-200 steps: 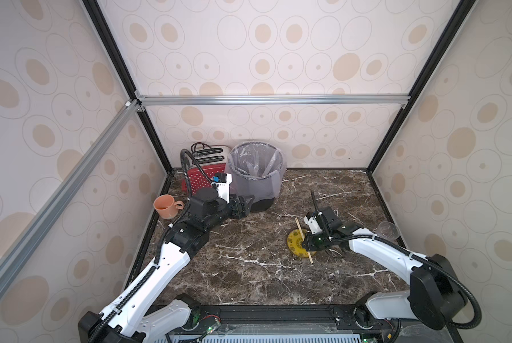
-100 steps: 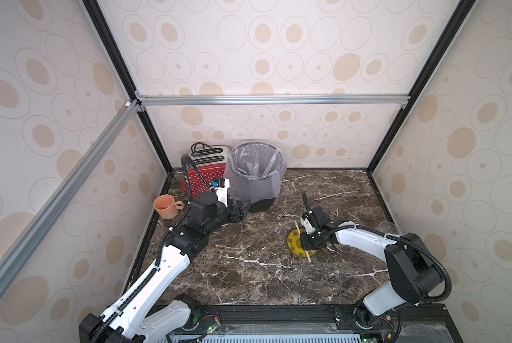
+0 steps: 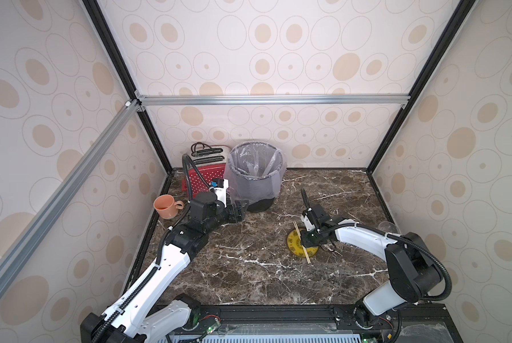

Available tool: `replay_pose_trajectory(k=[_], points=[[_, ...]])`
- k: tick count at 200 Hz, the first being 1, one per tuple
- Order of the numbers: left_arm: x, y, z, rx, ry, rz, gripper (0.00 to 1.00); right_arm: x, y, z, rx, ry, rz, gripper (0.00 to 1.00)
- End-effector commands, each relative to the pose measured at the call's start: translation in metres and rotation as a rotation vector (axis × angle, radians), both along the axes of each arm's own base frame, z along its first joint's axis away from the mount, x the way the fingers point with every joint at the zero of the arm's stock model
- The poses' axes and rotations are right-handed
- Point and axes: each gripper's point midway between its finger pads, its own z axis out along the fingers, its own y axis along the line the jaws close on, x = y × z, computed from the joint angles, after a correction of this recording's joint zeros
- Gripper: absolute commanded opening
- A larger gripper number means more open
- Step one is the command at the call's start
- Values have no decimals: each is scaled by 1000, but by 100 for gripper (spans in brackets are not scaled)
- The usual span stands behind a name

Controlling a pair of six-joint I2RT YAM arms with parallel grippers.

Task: Remove the packaging of disposable chopsticks
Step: Place the disposable chopsticks on the plate, then reset both arms

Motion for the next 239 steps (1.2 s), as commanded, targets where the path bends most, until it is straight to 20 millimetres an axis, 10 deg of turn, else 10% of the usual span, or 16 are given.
replay_pose_trajectory(k=[1,42,76,207,220,227,239], points=[[-2,44,-8,166,-29,157,80,11,-31,50,-85,-200,-36,35],[-5,109,-61,388,-10,450,81,42,-118,103,-256,-500,-268,40],[-9,148,-82,580,-4,628,86,65,-156,87,-343,-687,-361,46],[52,179,-148,580,-98,566,88,108,-176,33,-251,-884,-374,49],[62,180,-152,569,-131,561,88,107,-179,31,-254,-858,-384,63],[65,178,-155,590,-99,527,88,107,-179,32,-253,-863,-385,99],[71,177,-157,610,-123,505,88,107,-179,32,-255,-869,-386,99]])
